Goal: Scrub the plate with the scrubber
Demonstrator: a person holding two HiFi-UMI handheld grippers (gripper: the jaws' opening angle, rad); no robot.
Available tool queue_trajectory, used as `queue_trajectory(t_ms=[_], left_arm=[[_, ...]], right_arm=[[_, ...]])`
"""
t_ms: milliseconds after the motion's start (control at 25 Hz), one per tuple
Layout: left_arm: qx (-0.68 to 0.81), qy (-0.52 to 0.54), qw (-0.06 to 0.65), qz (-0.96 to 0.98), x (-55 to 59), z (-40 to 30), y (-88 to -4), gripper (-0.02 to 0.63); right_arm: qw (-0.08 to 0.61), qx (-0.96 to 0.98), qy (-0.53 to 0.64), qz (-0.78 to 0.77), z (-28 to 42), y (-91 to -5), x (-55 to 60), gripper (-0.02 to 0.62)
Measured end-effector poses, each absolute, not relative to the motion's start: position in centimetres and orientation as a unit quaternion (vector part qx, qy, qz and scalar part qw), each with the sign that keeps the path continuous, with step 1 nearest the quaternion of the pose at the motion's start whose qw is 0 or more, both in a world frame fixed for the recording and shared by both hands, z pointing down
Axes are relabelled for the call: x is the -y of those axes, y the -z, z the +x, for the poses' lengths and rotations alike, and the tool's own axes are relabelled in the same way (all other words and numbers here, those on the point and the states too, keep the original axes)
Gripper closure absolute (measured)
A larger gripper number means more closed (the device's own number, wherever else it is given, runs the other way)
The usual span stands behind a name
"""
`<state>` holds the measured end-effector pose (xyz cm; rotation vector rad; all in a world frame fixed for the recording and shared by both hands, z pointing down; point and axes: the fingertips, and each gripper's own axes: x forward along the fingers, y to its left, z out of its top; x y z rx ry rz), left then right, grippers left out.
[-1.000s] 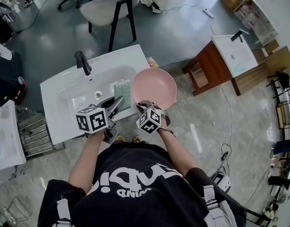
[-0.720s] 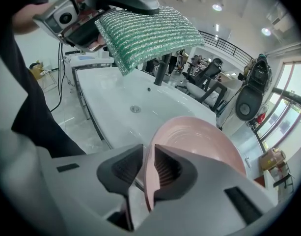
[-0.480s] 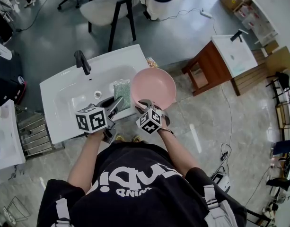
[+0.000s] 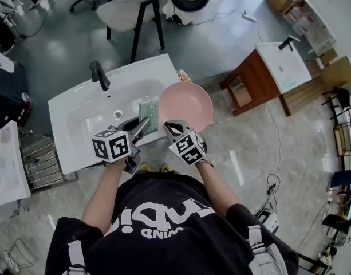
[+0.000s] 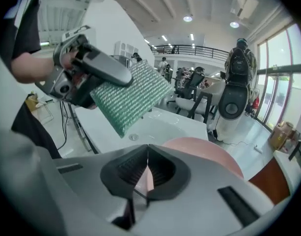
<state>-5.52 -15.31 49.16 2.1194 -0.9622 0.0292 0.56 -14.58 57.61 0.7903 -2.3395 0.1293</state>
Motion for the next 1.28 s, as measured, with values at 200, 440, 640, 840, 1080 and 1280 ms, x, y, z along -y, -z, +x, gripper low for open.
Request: queue_trajectory(t_ms=[200,440,640,840,1080,1280], left_arm=[[0.387,-0.02,0.366,0.846,15.2,-5.4,-48.2,0.52],[0.389,-0.026,0.274,0.879,14.1,-4.9,-45.9,0.52],[0.409,-0.021,0.197,0.891,13.9,-4.9,-44.1,0.52],[0.449,-0.023,0.108,0.887,13.8,-6.2,-42.8,0.52],[0.471,-0.017,0.087,0.878,13.7,-6.9,-42.3,0.52],[0.477,-0.02,0.079,0.875,13.4,-7.1,-42.3,0.52]], right_arm=[[0.22,0.912,-0.088,0.336,0.9,-51.9,14.7,0.575],[0.108,0.918,-0.092,0.37,2.0,-45.7,13.5,0.577],[0.039,0.911,-0.071,0.405,3.3,-42.2,13.2,0.577],[0.017,0.901,-0.049,0.43,4.6,-41.5,13.3,0.577],[0.008,0.893,-0.061,0.446,5.6,-41.7,13.6,0.577],[0.007,0.892,-0.056,0.448,5.5,-41.9,13.4,0.577]])
